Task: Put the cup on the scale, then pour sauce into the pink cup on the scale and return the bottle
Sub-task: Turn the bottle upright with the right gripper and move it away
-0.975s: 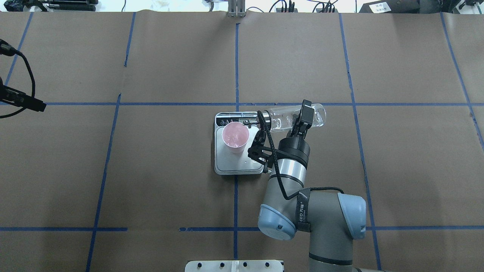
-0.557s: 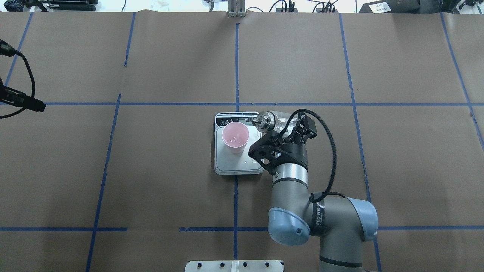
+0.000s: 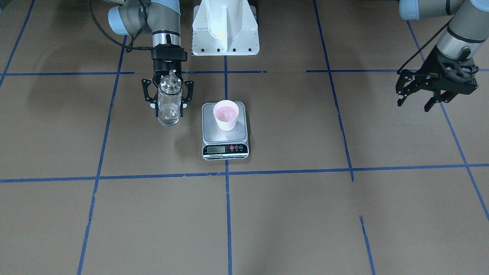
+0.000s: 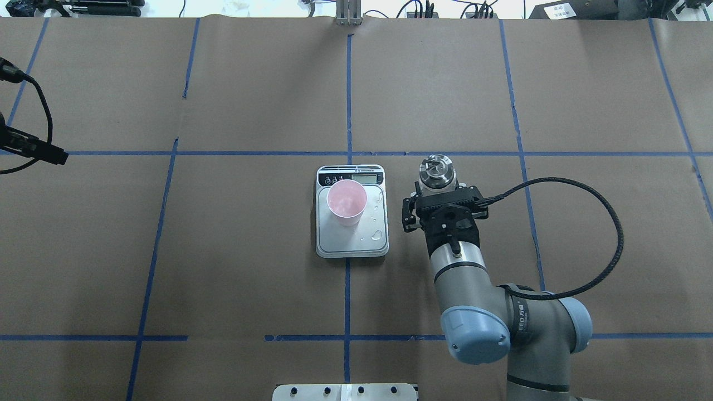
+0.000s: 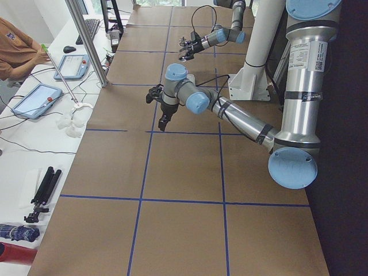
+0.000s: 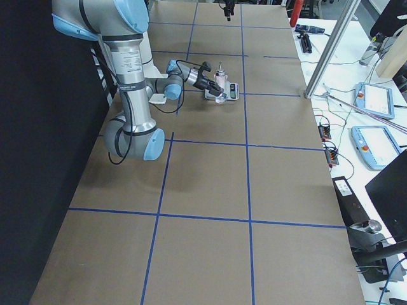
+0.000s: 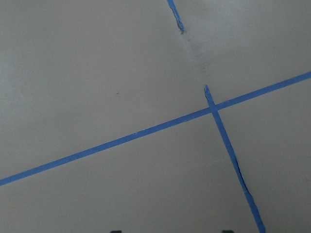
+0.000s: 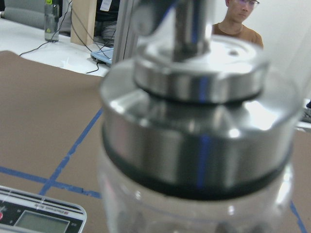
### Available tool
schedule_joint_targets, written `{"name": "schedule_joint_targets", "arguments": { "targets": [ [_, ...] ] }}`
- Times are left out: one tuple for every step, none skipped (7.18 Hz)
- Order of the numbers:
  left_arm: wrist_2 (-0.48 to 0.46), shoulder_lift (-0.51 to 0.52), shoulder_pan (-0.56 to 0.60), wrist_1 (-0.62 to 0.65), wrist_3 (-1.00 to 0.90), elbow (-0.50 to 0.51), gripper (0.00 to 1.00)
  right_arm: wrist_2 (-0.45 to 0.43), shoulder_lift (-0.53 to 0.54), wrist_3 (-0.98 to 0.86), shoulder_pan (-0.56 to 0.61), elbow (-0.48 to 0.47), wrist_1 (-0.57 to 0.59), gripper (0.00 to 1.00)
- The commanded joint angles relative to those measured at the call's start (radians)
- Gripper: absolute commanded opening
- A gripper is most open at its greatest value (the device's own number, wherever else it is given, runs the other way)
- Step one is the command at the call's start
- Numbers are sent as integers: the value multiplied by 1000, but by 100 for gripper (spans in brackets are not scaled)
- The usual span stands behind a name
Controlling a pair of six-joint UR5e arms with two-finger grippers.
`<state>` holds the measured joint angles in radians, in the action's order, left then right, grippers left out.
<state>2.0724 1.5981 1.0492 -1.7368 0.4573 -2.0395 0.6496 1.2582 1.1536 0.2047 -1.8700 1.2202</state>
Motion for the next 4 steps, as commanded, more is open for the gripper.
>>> {"name": "schedule_joint_targets", "arguments": {
  "targets": [
    [0, 3, 0, 0, 0, 5, 75, 78, 122, 127, 22, -50, -158, 0],
    [0, 5, -2, -1, 0, 5, 75, 166, 192, 130, 63, -51, -273, 0],
    [0, 5, -2, 0, 0, 5, 75, 173, 279, 130, 70, -51, -315, 0],
    [3, 2, 0, -1, -3, 5, 75, 170, 303, 130, 76, -44, -333, 0]
  ]
}}
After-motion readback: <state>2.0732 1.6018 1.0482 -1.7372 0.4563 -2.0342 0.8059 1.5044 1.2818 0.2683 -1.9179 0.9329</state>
